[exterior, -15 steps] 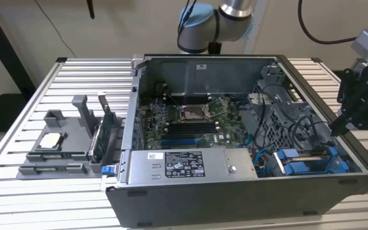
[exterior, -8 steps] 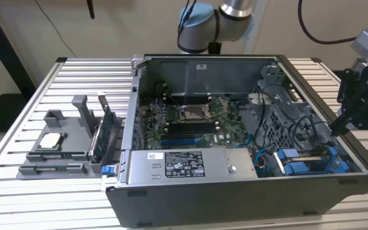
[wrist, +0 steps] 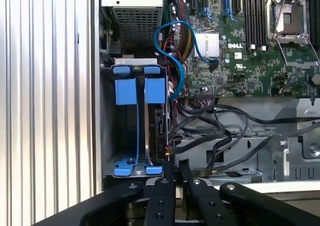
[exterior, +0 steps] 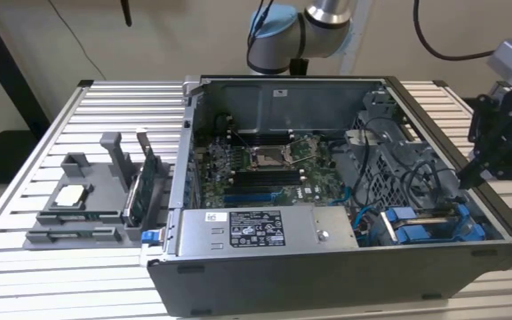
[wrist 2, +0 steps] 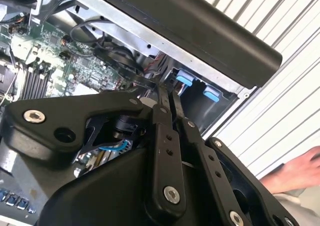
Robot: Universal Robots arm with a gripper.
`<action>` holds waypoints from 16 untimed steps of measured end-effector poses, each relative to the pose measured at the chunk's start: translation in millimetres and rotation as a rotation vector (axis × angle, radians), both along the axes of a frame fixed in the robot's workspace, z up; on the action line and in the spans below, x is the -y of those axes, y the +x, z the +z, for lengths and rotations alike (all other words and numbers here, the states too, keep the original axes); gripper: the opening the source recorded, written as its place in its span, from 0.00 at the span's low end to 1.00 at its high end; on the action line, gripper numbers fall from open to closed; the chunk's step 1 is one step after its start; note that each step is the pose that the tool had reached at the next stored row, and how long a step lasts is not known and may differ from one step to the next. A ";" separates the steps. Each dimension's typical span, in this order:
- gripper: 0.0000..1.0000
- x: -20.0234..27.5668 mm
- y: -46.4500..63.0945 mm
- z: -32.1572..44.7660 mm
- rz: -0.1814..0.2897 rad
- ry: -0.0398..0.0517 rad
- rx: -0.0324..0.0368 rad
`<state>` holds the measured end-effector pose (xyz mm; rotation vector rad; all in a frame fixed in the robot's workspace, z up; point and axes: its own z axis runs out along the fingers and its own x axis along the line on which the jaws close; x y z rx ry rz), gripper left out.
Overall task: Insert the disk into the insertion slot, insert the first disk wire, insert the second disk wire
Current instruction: 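Insert the second disk wire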
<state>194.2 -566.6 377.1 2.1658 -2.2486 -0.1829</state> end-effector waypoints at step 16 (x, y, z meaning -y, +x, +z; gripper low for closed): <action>0.16 -0.1 -37.5 10.6 0.000 0.0002 0.0078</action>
